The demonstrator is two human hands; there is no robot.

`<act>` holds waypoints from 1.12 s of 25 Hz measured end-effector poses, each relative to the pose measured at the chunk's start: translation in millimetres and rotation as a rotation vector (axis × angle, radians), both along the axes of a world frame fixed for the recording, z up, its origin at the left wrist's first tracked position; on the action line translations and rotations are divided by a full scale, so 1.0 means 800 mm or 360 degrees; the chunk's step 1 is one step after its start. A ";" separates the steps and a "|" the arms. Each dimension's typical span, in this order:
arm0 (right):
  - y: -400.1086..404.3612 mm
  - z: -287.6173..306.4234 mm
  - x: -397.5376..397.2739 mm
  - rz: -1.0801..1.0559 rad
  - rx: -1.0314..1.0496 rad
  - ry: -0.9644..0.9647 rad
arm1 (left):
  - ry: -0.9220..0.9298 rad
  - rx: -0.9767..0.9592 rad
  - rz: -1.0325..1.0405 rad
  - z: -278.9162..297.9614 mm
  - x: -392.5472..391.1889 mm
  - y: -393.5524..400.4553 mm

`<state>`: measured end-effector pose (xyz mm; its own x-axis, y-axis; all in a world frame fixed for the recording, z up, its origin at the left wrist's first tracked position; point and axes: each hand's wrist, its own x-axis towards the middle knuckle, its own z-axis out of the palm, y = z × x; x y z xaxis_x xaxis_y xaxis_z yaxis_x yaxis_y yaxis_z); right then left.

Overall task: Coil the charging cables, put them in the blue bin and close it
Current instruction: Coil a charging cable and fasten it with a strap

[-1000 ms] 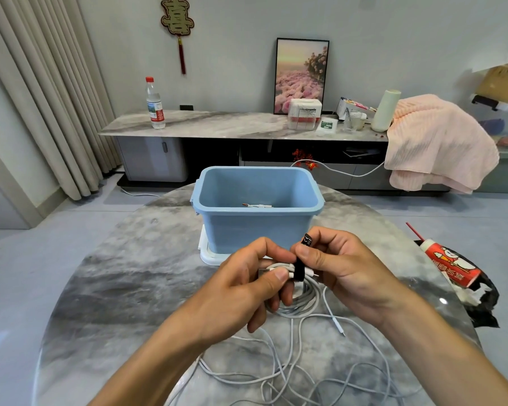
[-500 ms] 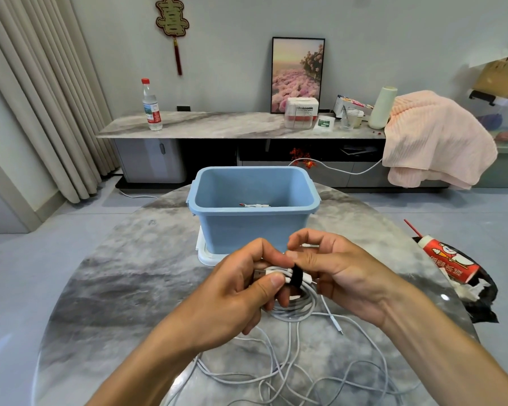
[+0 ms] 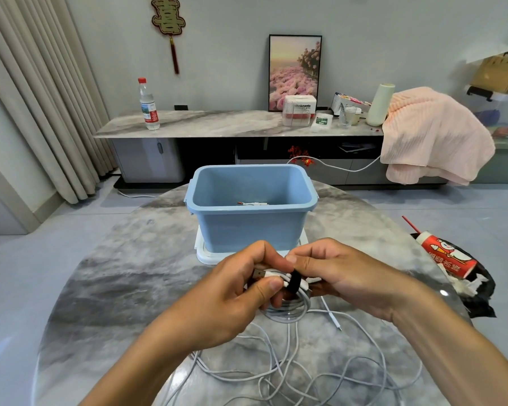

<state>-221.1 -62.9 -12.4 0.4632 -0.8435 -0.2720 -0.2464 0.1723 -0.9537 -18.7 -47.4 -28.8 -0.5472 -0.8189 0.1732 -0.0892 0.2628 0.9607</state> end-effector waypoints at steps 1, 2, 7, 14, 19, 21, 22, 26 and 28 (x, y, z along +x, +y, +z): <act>0.000 -0.001 -0.001 -0.0018 0.0011 0.0009 | -0.0073 -0.0032 -0.0017 0.001 0.000 0.001; 0.000 -0.001 0.000 -0.0036 0.0016 0.0024 | -0.0139 -0.0077 -0.0038 0.003 0.001 0.002; -0.004 -0.006 0.002 0.0069 -0.0020 0.0125 | -0.0500 -0.0545 -0.0045 0.000 0.010 -0.002; 0.002 -0.016 0.010 0.0034 0.0221 -0.0562 | -0.0171 -0.0461 -0.0015 0.010 0.010 -0.003; -0.004 -0.022 0.036 -0.0552 -0.0035 -0.0393 | 0.0293 0.0035 0.0329 0.000 0.006 -0.020; -0.007 -0.022 0.037 -0.0629 -0.0146 -0.0402 | 0.0396 0.0191 0.0479 0.001 0.003 -0.023; -0.007 -0.021 0.034 -0.0590 -0.0187 -0.0447 | 0.0433 0.0265 0.0538 0.002 0.003 -0.024; -0.009 -0.022 0.026 -0.0547 -0.0172 -0.0490 | 0.0344 0.0394 0.0704 0.004 0.006 -0.025; -0.006 -0.020 0.027 -0.0650 -0.0081 -0.0566 | 0.0293 0.0495 0.0867 0.003 0.006 -0.028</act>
<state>-199.1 -68.0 -28.6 0.1508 -0.9821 -0.1127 0.1701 0.1381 -0.9757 -13.7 -69.8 -26.3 -0.0238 -0.9976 -0.0651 0.0423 -0.0660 0.9969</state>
